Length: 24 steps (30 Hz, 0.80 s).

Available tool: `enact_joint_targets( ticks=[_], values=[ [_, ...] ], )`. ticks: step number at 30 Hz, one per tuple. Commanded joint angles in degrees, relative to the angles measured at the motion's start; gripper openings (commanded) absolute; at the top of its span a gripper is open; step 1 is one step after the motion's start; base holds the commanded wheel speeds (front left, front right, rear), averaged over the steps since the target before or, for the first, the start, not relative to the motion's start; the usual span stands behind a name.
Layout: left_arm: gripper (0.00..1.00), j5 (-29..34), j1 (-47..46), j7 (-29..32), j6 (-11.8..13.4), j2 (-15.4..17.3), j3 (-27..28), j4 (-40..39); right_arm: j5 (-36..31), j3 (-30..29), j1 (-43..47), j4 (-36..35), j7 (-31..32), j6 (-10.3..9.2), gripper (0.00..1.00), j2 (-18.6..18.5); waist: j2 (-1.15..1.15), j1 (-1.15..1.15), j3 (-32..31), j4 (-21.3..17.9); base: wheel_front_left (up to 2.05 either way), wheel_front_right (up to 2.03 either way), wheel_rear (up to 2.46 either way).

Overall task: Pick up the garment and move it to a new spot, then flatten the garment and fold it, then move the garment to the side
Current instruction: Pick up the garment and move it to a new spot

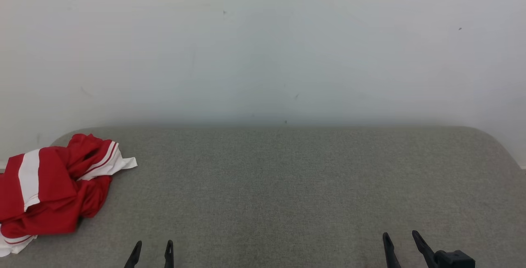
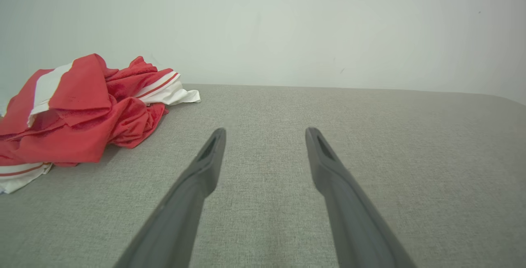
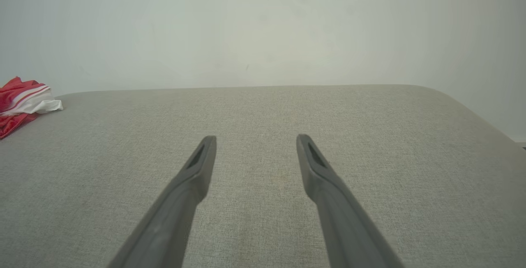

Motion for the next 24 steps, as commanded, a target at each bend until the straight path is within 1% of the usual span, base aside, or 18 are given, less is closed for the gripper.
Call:
enact_joint_targets(
  ticks=[1, 6, 13, 24],
  values=[
    [1.0, 0.0, -0.3, -0.2, -0.2, 0.3, 0.0, 0.2, 0.3, 0.1, 0.5, 0.1, -0.4, -0.12, 1.0, 0.0, 0.0, 0.0, -0.1, 0.7, 0.0, 0.0, 0.0],
    [1.0, -0.1, -0.2, -0.2, -0.4, 0.9, -0.1, 0.3, 1.3, 0.2, 1.0, 0.6, -1.1, -0.12, 1.0, 0.0, 0.0, 0.0, -0.3, 3.7, 0.0, 0.0, 0.0],
    [1.0, -0.6, 0.3, 0.2, -0.9, 2.8, 0.3, -0.4, 3.3, 1.6, -0.1, 2.2, -2.5, -0.12, 1.0, 0.0, 0.0, 0.0, -0.3, 9.7, 0.0, 0.0, 0.0],
    [1.0, -0.4, -0.1, 1.4, 0.0, 4.3, -0.1, -2.1, 5.6, 2.8, -1.8, 4.9, -4.9, -0.12, 1.0, 0.0, 0.0, 0.0, 0.9, 19.8, 0.0, 0.0, 0.0]
  ],
)
